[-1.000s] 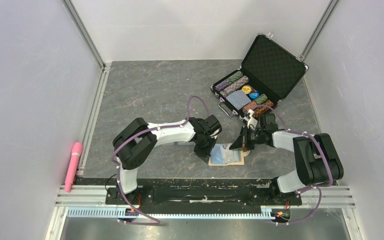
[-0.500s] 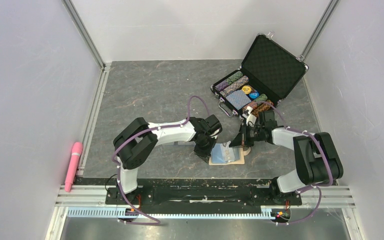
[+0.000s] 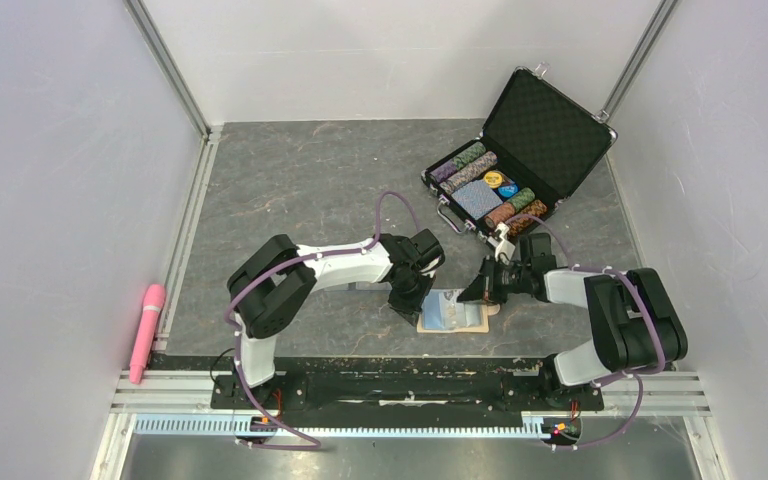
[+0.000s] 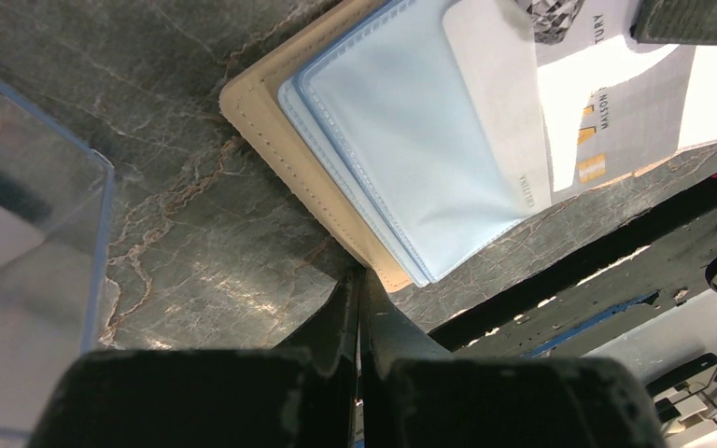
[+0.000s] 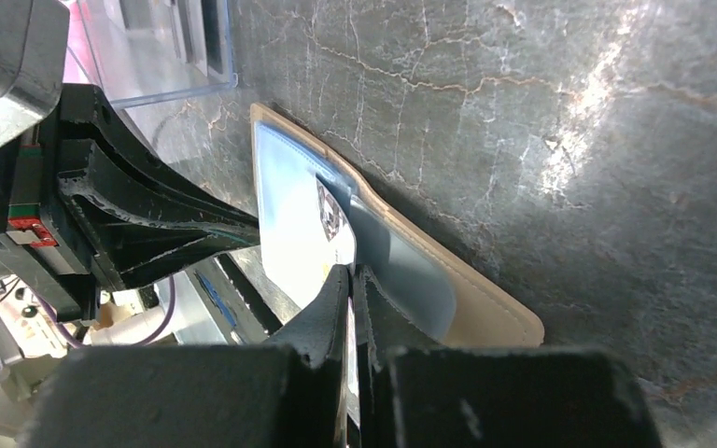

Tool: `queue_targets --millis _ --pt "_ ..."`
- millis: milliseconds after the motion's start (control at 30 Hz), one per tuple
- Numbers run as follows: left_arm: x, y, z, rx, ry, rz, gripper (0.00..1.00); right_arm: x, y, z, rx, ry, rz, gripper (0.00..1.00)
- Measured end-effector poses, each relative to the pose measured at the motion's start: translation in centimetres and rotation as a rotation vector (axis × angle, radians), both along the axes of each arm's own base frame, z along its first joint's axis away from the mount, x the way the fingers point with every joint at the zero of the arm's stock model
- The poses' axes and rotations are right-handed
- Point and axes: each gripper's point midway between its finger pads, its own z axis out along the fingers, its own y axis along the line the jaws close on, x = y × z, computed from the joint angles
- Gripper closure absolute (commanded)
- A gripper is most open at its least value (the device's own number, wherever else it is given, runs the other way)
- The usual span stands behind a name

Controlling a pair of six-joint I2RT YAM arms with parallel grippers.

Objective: Put the credit cards into the card holder
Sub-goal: Insert the credit card into the card holder.

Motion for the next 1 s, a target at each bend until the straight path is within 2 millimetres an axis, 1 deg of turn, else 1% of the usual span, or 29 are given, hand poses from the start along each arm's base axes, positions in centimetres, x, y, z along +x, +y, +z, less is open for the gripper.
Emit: queue_targets --millis 367,533,567,633,833,933,1000 --pt "0.0 -0.1 0.1 0.006 0.010 -0.001 0.98 -0.3 1.1 0.3 0.059 -0.011 -0.074 1.00" --pt "0.0 -0.2 0.1 0.008 0.015 -0.002 0.98 -0.5 2.1 0.5 0.091 0.004 -0.100 1.00" --pt "0.0 -0.2 0.1 0.008 0.016 -0.002 0.97 -0.5 2.3 0.6 0.096 0.005 -0.098 0.98" --pt "0.0 -0.2 0.1 0.009 0.017 -0.002 0.97 -0.6 2.6 0.6 0.097 0.008 -0.094 0.90" --pt "0.0 -0.5 0.1 0.001 0.018 -0.004 0.97 -1.2 3.1 0.4 0.085 0.031 -0.089 0.81" --pt "0.1 -0.6 0.2 -0.001 0.014 -0.005 0.92 -1.5 3.0 0.1 0.070 0.056 -0.091 0.76" --pt "0.1 -0.7 0.3 -0.001 0.011 -0.006 0.88 -1.5 2.9 0.0 0.053 0.072 -0.087 0.71"
